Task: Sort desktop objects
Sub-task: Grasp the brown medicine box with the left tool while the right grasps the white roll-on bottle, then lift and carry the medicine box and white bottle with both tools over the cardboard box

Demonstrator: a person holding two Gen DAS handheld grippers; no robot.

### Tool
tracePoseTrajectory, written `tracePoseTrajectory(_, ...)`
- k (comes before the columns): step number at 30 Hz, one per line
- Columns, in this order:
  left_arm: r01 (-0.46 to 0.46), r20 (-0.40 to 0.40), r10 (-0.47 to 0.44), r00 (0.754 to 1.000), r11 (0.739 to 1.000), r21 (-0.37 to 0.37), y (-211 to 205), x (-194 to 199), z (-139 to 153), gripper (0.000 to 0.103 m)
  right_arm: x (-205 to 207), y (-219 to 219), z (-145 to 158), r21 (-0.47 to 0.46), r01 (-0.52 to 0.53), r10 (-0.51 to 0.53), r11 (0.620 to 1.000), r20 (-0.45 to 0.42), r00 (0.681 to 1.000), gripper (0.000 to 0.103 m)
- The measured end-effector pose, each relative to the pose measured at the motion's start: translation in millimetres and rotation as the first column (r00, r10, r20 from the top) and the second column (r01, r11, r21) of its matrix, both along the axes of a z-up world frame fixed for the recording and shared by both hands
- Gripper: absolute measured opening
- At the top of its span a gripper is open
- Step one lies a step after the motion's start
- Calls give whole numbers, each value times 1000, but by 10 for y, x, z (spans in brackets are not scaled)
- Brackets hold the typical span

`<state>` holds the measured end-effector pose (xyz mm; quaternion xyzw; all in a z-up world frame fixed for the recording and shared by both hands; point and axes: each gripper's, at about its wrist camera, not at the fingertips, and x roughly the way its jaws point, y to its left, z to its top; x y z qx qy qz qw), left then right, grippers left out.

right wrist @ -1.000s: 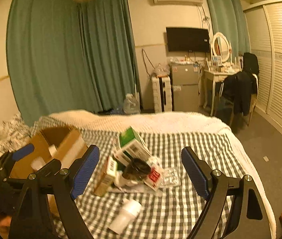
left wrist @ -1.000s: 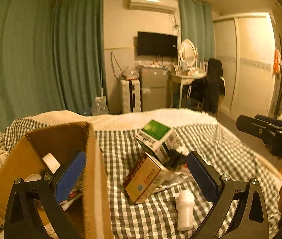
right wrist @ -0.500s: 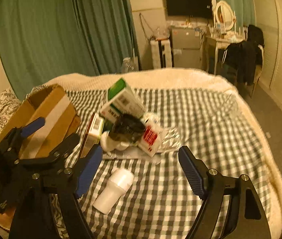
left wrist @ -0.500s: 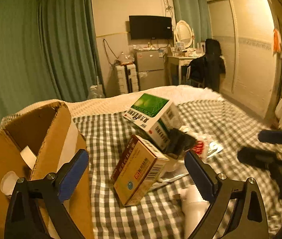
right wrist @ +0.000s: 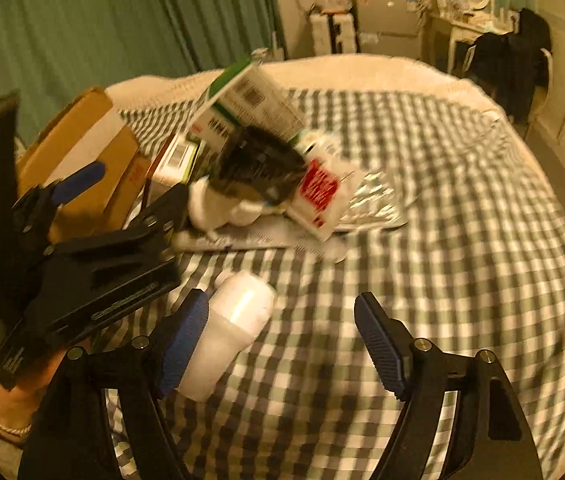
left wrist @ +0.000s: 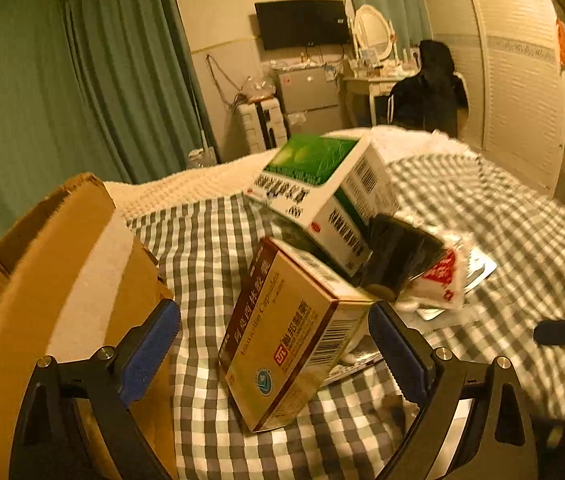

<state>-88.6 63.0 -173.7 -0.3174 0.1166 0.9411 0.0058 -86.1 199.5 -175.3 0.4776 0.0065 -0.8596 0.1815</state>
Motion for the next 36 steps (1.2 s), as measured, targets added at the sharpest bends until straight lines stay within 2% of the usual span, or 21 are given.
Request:
tracePoseTrajectory(4,-25,17,26,1000,999,-27,-9,-126,-102,97,-20,-145,-166,24,-36,35,999,41,999,75)
tracePoseTrajectory(9,-38,41,37,998,999,27,-39,-258,-155,97,-82,-344,-384,45,-73,69,996,84,994,75)
tracePoseTrajectory(12,-67,49,65,997,997,33,-79,-321,-168,97,-95,-422,-455,78,-84,77,993,81,994,75)
tracePoseTrajectory(14,-71,55,70,996,997,22,-71,-328,-169,94,-93,-447,-470,90,-82,75,992,78,994,75)
tracePoseTrajectory(15,-73,61,71,996,997,27,-72,-323,-167,86,-92,-444,-469,84,-78,71,993,81,994,68)
tracePoseTrajectory(16,-77,71,74,995,996,35,-86,-314,-170,73,-96,-432,-467,71,-69,63,995,90,994,58)
tracePoseTrajectory(17,-87,82,84,993,996,31,-93,-313,-173,66,-100,-410,-458,63,-54,48,997,96,994,57)
tracePoseTrajectory(19,-118,107,118,987,993,-13,-124,-364,-230,37,-106,-375,-444,57,-43,38,997,100,994,50)
tracePoseTrajectory(24,-149,130,145,981,989,21,-251,-379,-264,33,-126,-199,-347,34,6,-9,999,97,995,50)
tracePoseTrajectory(31,-112,109,108,988,993,33,-148,-225,-197,32,-159,111,-131,8,101,-101,995,28,994,50)
tracePoseTrajectory(36,-83,95,77,992,995,60,-126,-142,-31,32,-124,296,8,-13,155,-156,988,-18,988,50)
